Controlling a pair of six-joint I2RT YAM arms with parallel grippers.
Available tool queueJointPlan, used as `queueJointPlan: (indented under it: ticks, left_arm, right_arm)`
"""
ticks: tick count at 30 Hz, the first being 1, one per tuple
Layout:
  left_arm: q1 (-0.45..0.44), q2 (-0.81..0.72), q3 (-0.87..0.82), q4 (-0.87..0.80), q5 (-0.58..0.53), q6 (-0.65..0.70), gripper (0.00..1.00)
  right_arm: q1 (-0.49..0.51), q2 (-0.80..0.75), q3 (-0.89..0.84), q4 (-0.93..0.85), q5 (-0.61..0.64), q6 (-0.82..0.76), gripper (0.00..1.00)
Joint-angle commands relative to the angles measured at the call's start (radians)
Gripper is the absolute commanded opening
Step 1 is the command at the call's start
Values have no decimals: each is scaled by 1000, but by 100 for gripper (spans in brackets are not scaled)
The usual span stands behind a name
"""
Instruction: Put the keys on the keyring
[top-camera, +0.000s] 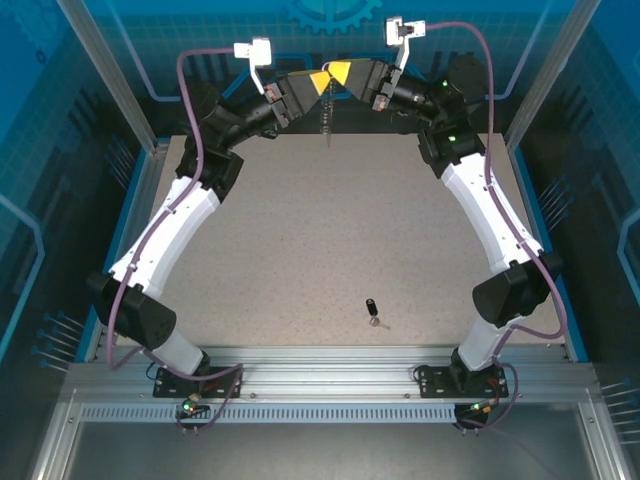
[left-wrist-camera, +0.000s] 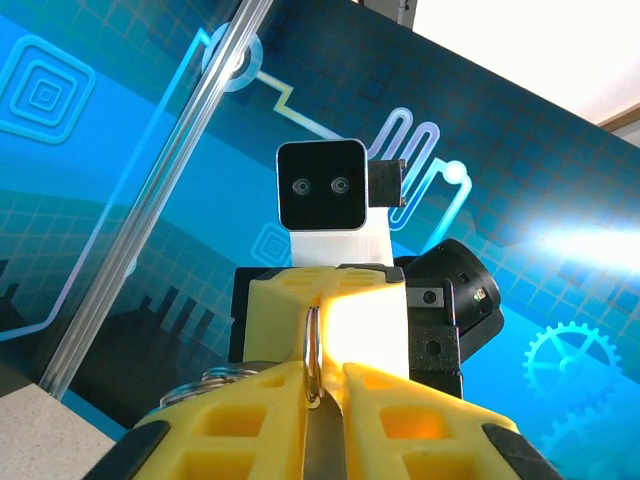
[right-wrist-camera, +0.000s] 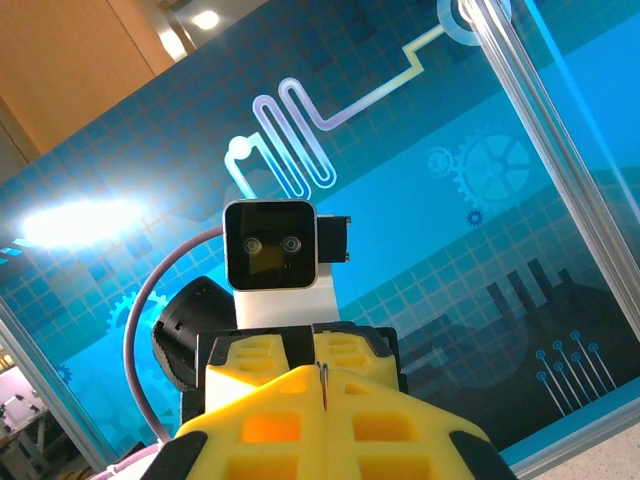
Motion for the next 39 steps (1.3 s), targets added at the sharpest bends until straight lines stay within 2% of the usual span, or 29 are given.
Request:
queueJointPlan:
  ticks: [1, 11, 19, 37, 38, 39]
  left_arm:
    - [-8, 3, 18, 71, 7, 2, 12]
    - [-9, 13, -4, 134, -21, -19, 0]
    - [-11, 34, -1, 202, -14, -60, 0]
    - [-9, 35, -35, 190, -6, -29, 0]
    - [-9, 34, -35, 186, -4, -29, 0]
    - [-8, 35, -35, 184, -2, -27, 0]
  right_arm:
    - [13, -2, 26, 30, 4, 8, 0]
    - [20, -43, -63, 8, 2, -4, 0]
    - [18, -59, -55, -82, 21, -58, 0]
    - [3, -33, -48, -58, 35, -28, 0]
    - [0, -33, -47, -58, 35, -24, 2]
    - [-5, -32, -45, -58, 36, -20, 13]
